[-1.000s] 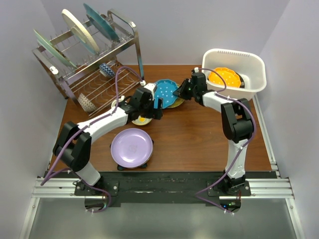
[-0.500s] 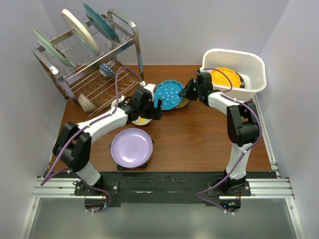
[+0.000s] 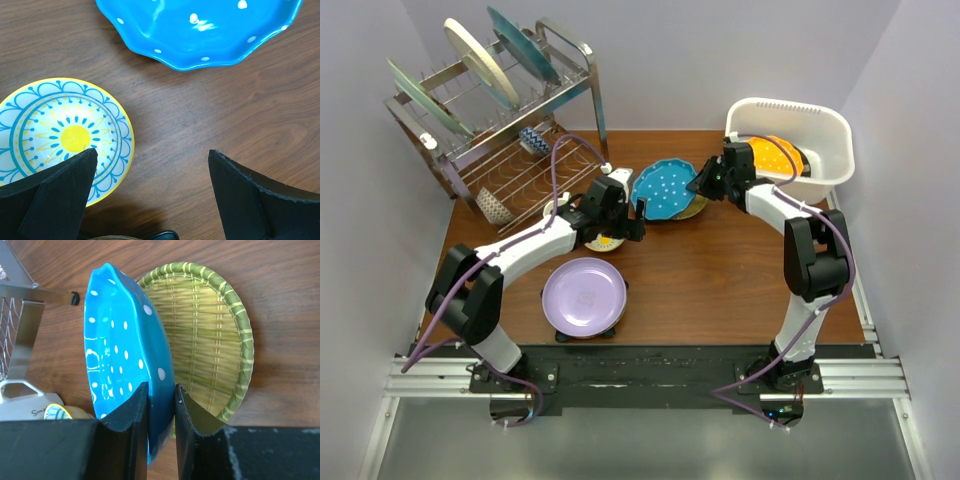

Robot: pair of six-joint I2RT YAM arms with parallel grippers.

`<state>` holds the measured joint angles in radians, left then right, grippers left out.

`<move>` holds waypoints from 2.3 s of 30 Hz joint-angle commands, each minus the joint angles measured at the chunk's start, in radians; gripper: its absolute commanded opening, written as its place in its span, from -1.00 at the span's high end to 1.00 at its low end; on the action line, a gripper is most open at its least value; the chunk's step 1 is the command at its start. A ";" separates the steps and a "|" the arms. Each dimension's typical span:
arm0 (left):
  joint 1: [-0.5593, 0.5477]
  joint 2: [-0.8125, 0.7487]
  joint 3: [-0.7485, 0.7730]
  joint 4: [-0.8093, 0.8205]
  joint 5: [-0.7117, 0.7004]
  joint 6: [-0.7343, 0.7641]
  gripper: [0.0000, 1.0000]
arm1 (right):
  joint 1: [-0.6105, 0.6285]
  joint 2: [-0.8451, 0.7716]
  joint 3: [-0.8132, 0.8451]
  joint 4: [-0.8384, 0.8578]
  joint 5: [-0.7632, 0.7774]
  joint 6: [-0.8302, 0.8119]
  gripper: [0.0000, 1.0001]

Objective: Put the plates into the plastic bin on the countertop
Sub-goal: Pick up the plate at the center of the board, then place the plate in the plastic bin.

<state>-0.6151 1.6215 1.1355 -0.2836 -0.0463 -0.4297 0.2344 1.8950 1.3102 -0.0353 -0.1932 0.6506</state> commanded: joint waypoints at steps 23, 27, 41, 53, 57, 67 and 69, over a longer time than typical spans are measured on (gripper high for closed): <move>0.008 -0.028 -0.008 0.020 -0.020 0.006 -0.95 | -0.014 -0.116 0.086 0.091 -0.023 0.032 1.00; 0.008 -0.028 -0.011 0.024 -0.015 0.005 -0.95 | -0.018 -0.119 0.098 0.087 -0.022 0.035 1.00; 0.008 -0.018 -0.019 0.035 -0.004 0.000 -0.95 | -0.050 -0.122 0.179 0.069 -0.041 0.055 1.00; 0.008 -0.015 -0.022 0.041 0.000 -0.001 -0.95 | -0.135 -0.129 0.155 0.115 -0.094 0.115 1.00; 0.008 -0.003 -0.022 0.044 0.006 -0.003 -0.95 | -0.161 -0.126 0.155 0.123 -0.117 0.132 1.00; 0.008 -0.005 -0.022 0.044 0.008 -0.004 -0.95 | -0.199 -0.132 0.145 0.147 -0.146 0.153 1.00; 0.008 -0.003 -0.020 0.046 0.011 -0.004 -0.95 | -0.201 -0.132 0.153 0.140 -0.146 0.150 1.00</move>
<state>-0.6151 1.6218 1.1145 -0.2749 -0.0460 -0.4305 0.0483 1.8706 1.4101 -0.0601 -0.2634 0.7437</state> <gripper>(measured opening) 0.974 0.229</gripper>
